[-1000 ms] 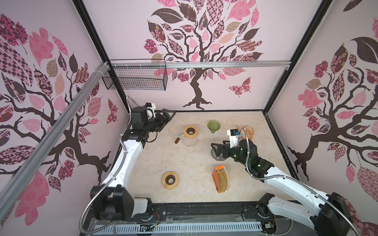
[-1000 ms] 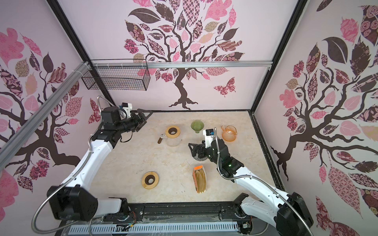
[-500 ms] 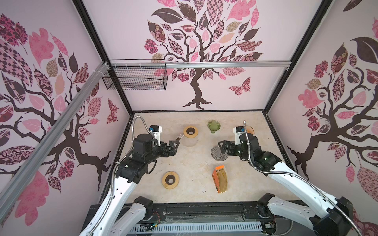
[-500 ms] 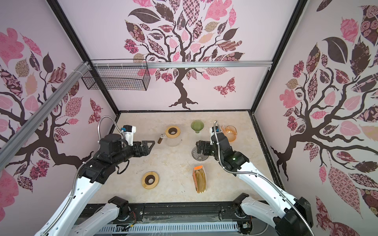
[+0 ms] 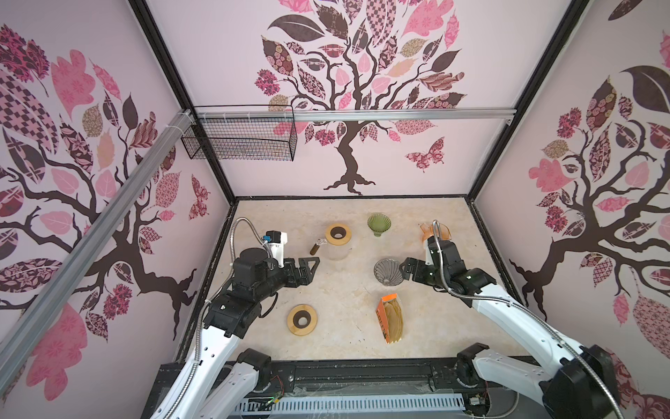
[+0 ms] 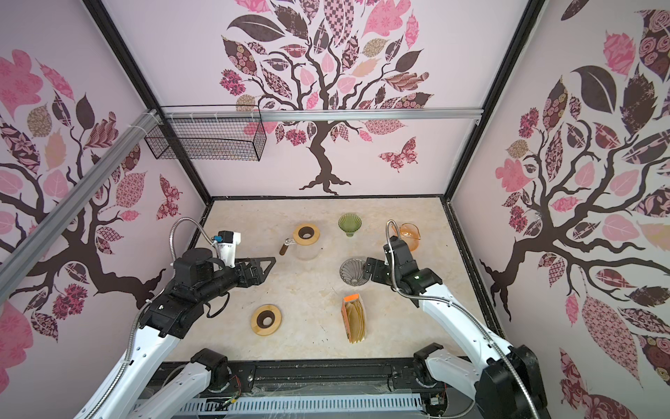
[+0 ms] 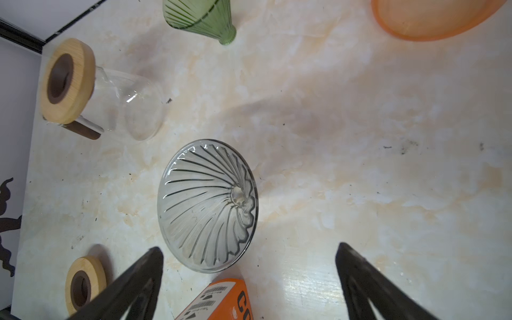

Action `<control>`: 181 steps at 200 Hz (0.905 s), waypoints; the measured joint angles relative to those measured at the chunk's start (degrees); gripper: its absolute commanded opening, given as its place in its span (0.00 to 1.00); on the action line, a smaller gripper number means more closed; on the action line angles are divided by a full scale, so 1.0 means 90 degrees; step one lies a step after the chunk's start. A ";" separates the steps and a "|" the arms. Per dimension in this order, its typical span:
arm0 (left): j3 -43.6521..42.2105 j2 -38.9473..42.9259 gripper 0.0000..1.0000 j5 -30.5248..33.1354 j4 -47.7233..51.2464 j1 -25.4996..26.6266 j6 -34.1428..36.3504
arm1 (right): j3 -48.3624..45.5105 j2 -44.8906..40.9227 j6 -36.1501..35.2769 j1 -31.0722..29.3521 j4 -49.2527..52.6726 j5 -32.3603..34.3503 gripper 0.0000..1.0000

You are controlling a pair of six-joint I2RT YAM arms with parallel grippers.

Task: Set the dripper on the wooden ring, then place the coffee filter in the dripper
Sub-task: 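Lower the right gripper and grasp the grey dripper's narrow base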

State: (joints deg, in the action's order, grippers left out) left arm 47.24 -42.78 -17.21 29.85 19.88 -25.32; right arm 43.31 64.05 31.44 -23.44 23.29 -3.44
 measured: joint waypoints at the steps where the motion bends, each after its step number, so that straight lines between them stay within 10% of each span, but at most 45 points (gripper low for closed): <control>1: -0.0002 0.0000 0.98 -0.0005 -0.0005 0.0000 0.0000 | -0.0002 0.0029 0.0000 0.0000 -0.0005 -0.0015 0.88; 181: -0.0073 -0.0032 0.98 -0.0500 -0.0359 0.0000 -0.0041 | -0.0024 0.1537 0.0022 0.0085 -0.1025 -0.0262 0.28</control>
State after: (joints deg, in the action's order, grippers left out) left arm 46.59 -43.07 -21.71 26.61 19.88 -25.69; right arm 43.09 77.89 31.64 -22.68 14.06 -5.80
